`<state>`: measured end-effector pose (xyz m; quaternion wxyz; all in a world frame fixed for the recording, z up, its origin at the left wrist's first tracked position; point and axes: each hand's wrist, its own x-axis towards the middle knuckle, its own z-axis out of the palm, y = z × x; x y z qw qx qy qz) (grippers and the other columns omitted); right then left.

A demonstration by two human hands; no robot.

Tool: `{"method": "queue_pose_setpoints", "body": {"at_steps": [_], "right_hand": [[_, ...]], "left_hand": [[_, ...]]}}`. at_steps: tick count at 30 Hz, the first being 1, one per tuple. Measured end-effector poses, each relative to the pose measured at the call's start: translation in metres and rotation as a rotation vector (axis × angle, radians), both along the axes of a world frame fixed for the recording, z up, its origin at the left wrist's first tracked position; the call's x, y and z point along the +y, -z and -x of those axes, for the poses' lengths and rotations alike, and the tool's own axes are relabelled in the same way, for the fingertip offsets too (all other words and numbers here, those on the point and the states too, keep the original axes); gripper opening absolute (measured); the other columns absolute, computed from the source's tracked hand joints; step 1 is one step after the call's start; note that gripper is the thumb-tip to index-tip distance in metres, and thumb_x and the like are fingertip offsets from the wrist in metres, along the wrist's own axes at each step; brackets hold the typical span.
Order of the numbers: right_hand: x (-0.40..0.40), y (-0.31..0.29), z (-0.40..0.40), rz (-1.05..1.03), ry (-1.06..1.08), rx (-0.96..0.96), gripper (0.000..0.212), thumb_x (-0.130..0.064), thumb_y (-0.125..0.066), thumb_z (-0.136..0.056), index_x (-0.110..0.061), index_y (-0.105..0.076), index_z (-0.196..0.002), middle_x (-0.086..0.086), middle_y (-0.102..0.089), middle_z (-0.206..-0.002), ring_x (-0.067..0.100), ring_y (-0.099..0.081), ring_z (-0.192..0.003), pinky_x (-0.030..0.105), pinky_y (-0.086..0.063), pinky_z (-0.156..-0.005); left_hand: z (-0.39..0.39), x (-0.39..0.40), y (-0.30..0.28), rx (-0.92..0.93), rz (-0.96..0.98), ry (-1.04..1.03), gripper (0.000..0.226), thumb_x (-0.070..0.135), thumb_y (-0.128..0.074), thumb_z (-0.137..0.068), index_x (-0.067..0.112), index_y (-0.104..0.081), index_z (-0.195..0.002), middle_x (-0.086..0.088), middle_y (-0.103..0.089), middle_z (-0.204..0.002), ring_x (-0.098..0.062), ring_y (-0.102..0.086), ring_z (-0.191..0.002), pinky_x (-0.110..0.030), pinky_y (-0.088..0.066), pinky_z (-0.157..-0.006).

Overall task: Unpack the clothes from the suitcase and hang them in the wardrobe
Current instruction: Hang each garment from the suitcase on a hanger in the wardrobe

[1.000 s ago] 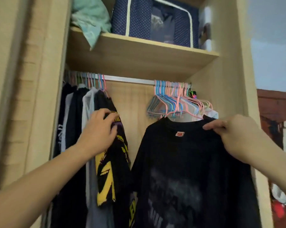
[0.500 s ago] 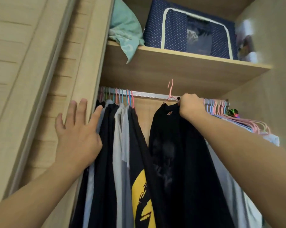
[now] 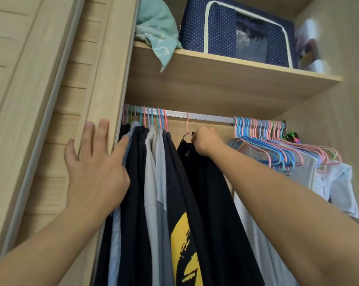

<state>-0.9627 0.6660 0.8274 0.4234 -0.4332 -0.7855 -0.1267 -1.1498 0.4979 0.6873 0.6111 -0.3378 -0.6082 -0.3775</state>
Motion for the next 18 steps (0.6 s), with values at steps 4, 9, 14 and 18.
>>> {"method": "queue_pose_setpoints", "body": {"at_steps": [4,9,14,18], "right_hand": [[-0.015,0.012,-0.008,0.002,-0.202,0.324,0.054,-0.051,-0.031,-0.103,-0.01,-0.054,-0.13,0.016,-0.06,-0.123,0.037,-0.055,-0.114,0.039,-0.041,-0.087],[0.021,0.033,-0.097,-0.401,0.552,-0.075,0.025,-0.017,-0.051,-0.091,-0.009,-0.058,-0.114,0.015,-0.061,-0.116,0.035,-0.054,-0.109,0.042,-0.046,-0.088],[0.043,0.046,-0.137,-0.313,0.872,-0.371,0.046,-0.035,-0.069,-0.086,-0.015,-0.057,-0.127,0.007,-0.057,-0.118,0.028,-0.051,-0.112,0.039,-0.044,-0.09],[0.043,0.045,-0.138,-0.321,0.807,-0.397,0.03,-0.021,-0.062,-0.091,-0.013,-0.062,-0.12,0.008,-0.066,-0.112,0.028,-0.063,-0.104,0.037,-0.048,-0.084]], "left_hand": [[0.005,-0.001,0.002,0.014,-0.012,-0.005,0.068,0.015,-0.043,-0.077,0.017,-0.056,-0.143,-0.022,-0.024,-0.163,-0.043,-0.019,-0.151,-0.066,-0.017,-0.112],[0.003,0.001,0.005,0.017,-0.001,-0.002,0.065,0.013,-0.043,-0.077,0.014,-0.058,-0.14,-0.024,-0.022,-0.163,-0.044,-0.019,-0.151,-0.067,-0.018,-0.111],[0.003,0.002,0.005,-0.008,0.008,0.015,0.06,0.014,-0.044,-0.075,0.013,-0.064,-0.131,-0.023,-0.021,-0.163,-0.043,-0.016,-0.152,-0.067,-0.017,-0.111],[0.003,0.002,0.006,-0.005,0.0,0.031,0.054,0.015,-0.046,-0.074,0.011,-0.068,-0.123,-0.022,-0.021,-0.163,-0.043,-0.017,-0.151,-0.066,-0.018,-0.111]]}}
